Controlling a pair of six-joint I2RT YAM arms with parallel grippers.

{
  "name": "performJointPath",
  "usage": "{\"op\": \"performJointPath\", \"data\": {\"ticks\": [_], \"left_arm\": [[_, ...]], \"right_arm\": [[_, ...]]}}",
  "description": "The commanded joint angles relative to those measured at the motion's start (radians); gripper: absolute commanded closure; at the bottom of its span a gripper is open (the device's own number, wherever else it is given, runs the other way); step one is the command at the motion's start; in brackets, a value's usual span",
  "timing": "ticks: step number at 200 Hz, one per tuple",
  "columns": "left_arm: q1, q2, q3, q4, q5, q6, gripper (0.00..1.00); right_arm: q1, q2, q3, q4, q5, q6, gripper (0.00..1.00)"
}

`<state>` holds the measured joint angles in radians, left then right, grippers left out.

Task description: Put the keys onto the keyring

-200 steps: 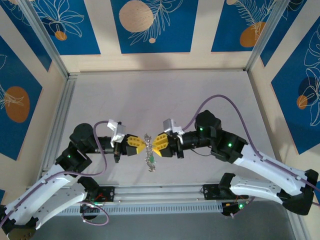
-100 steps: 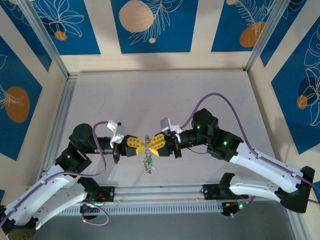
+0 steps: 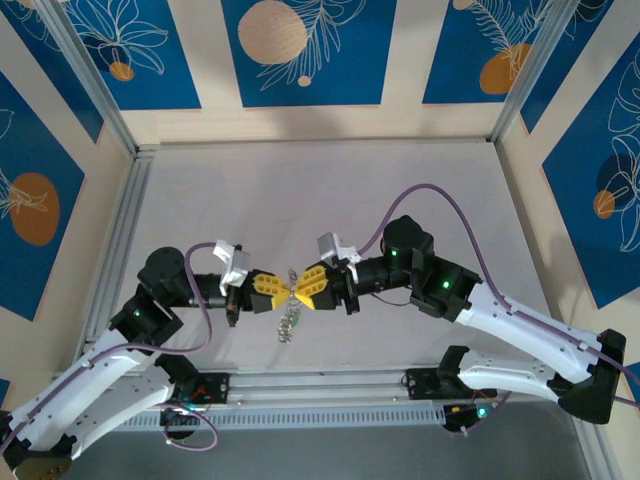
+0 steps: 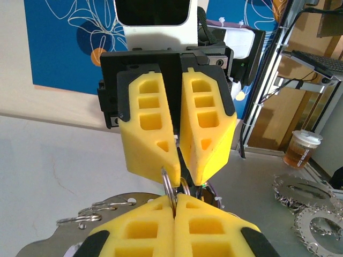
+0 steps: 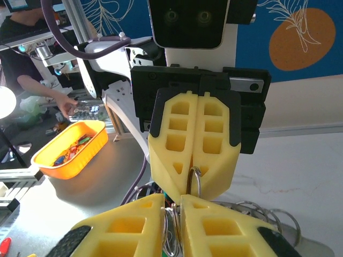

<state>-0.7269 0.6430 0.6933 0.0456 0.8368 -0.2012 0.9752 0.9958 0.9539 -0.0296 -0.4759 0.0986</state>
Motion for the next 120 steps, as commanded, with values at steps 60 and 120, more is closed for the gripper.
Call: {"op": "performJointPath", "data": {"ticks": [60, 120], "left_arm": [[-0.014, -0.009, 0.009, 0.052, 0.023, 0.010, 1.00], [-0.013, -0.008, 0.014, 0.042, 0.018, 0.016, 1.00]], "right_arm": [[-0.031, -0.020, 0.007, 0.037, 0.061, 0.043, 0.67], [-0.039, -0.033, -0.009, 0.042, 0.069, 0.052, 0.65]]}}
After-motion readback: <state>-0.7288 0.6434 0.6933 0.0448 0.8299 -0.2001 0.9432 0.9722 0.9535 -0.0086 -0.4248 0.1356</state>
